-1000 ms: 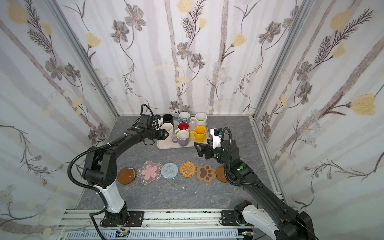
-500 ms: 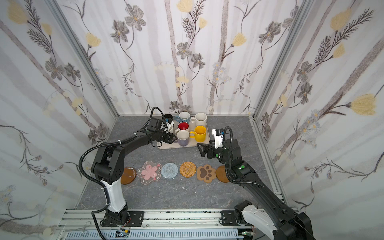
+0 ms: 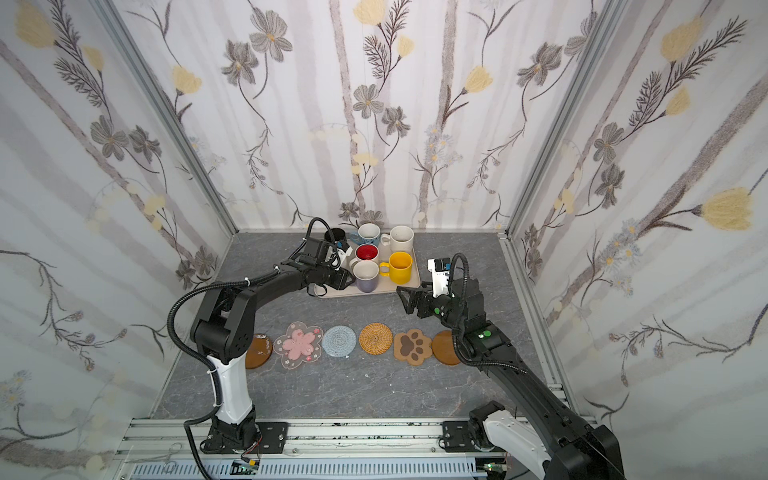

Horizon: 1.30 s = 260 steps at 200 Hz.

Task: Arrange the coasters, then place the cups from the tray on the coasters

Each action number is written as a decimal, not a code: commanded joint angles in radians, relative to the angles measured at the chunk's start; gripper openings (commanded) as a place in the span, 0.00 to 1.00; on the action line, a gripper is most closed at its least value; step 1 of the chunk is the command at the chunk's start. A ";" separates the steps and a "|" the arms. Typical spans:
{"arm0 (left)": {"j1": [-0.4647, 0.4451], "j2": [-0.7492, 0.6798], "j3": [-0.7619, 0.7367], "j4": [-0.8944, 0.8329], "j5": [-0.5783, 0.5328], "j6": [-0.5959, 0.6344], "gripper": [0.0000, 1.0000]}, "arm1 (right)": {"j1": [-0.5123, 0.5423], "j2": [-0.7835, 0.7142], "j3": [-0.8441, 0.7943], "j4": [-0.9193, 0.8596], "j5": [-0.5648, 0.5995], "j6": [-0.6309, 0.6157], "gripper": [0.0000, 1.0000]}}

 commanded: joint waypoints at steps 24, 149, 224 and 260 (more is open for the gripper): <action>-0.020 0.016 -0.003 0.018 -0.026 0.020 0.32 | -0.014 -0.006 -0.003 0.056 -0.036 0.002 0.94; -0.070 -0.031 -0.040 0.018 -0.100 0.011 0.34 | -0.027 0.011 -0.010 0.074 -0.041 0.023 0.95; -0.088 -0.141 -0.114 0.017 -0.136 -0.077 0.72 | 0.018 0.083 0.024 0.048 0.117 0.154 0.92; -0.085 -0.257 -0.164 0.015 -0.200 -0.159 0.87 | 0.103 0.157 0.050 0.065 0.246 0.263 0.87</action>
